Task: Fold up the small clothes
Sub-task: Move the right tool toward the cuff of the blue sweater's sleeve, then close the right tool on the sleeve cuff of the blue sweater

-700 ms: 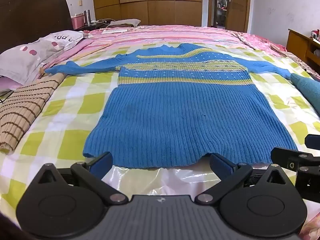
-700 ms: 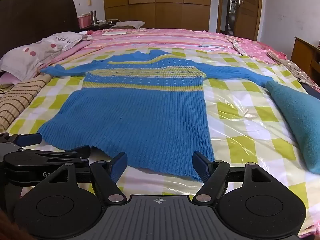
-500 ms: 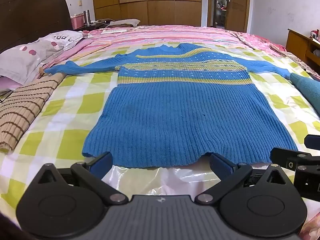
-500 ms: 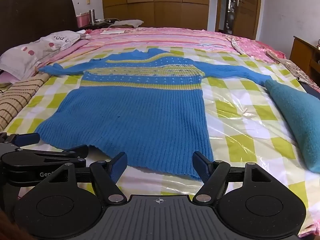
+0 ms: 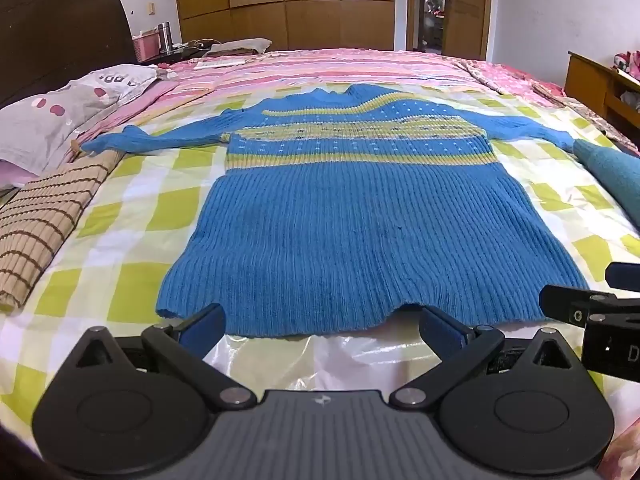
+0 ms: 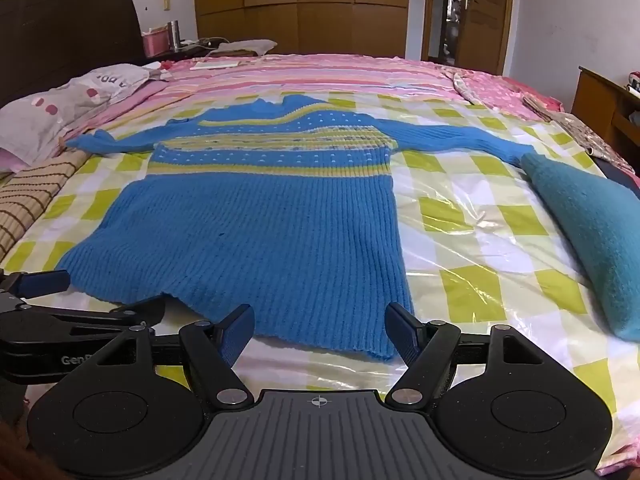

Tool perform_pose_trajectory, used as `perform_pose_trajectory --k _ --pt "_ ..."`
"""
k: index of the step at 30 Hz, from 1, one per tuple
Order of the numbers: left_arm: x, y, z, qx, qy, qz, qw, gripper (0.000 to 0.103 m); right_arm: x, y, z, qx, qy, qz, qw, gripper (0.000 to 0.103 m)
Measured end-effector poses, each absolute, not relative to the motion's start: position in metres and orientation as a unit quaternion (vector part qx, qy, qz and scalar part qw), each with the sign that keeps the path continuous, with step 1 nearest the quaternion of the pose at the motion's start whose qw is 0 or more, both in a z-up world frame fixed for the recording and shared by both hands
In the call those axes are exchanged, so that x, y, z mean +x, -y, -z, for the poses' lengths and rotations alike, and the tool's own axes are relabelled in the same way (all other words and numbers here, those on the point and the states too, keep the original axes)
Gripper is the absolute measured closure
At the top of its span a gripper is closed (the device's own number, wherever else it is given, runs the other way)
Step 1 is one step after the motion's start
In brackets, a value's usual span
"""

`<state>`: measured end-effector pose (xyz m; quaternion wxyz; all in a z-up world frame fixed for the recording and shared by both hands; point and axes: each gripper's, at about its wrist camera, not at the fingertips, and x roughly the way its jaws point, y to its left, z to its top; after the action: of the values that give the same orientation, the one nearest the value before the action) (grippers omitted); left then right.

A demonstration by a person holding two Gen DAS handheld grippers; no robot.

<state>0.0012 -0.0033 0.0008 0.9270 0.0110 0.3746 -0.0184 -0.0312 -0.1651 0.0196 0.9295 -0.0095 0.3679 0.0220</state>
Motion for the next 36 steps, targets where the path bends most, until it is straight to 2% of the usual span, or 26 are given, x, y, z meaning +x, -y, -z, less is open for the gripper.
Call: perform_pose_trajectory --k 10,21,25,31,36 --pt "0.003 0.008 -0.029 -0.008 -0.341 0.021 0.94 0.0 -0.03 0.178 -0.043 -0.013 -0.342 -0.024 0.939 0.03" --pt "0.059 0.037 -0.031 0.027 -0.329 0.03 0.943 0.0 0.032 0.239 -0.039 0.077 -0.338 0.004 0.938 0.034" --pt "0.082 0.049 -0.03 0.032 -0.32 0.036 0.946 0.0 0.069 0.275 -0.031 0.12 -0.347 0.021 0.93 0.041" --pt "0.124 0.064 -0.022 0.024 -0.314 0.046 0.948 0.0 0.129 0.329 -0.017 0.17 -0.349 0.055 0.92 0.046" --pt "0.158 0.074 -0.01 0.019 -0.318 0.051 0.947 0.0 0.181 0.379 0.001 0.262 -0.346 0.079 0.898 0.051"
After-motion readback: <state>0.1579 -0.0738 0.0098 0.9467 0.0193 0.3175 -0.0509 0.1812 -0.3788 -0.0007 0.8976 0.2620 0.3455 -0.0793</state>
